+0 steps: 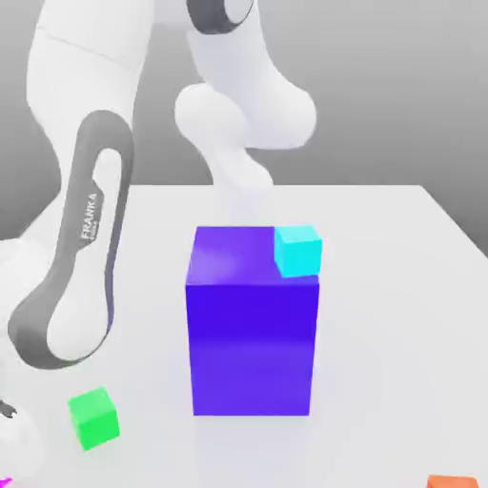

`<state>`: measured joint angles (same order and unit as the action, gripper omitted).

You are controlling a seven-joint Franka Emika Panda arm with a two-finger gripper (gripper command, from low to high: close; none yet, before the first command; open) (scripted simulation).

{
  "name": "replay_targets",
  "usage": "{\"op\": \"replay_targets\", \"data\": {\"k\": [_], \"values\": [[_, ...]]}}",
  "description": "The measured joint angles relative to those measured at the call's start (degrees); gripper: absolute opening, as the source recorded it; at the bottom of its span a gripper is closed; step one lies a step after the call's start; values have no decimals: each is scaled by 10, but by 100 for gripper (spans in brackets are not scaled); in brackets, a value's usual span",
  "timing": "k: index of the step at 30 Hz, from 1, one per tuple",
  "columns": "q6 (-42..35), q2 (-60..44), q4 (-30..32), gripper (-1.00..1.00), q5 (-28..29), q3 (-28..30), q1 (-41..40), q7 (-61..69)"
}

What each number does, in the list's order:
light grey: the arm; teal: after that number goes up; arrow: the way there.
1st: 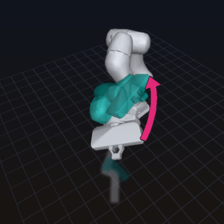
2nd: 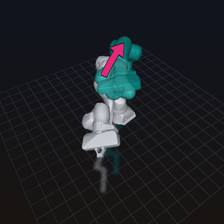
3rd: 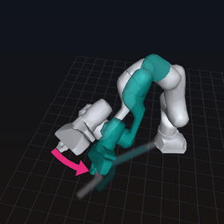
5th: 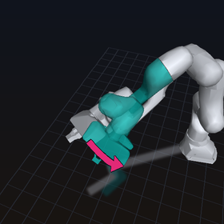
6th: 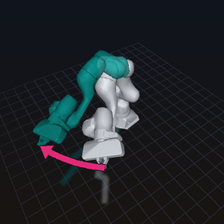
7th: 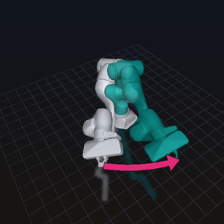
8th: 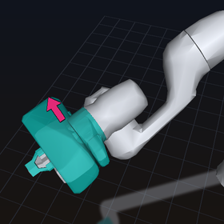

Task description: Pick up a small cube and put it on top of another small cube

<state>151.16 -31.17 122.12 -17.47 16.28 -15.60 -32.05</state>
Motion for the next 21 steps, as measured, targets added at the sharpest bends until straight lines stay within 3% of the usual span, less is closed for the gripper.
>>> {"op": "replay_targets", "data": {"k": [3,13,18,19,21], "values": [[-30,58,28,-100,23,20,21,-22],[-10,251,226,-100,128,43,96,-152],[70,178,236,-100,69,7,79,-114],[81,166,235,100,60,0,74,-107],[81,166,235,100,60,0,74,-107]]}}
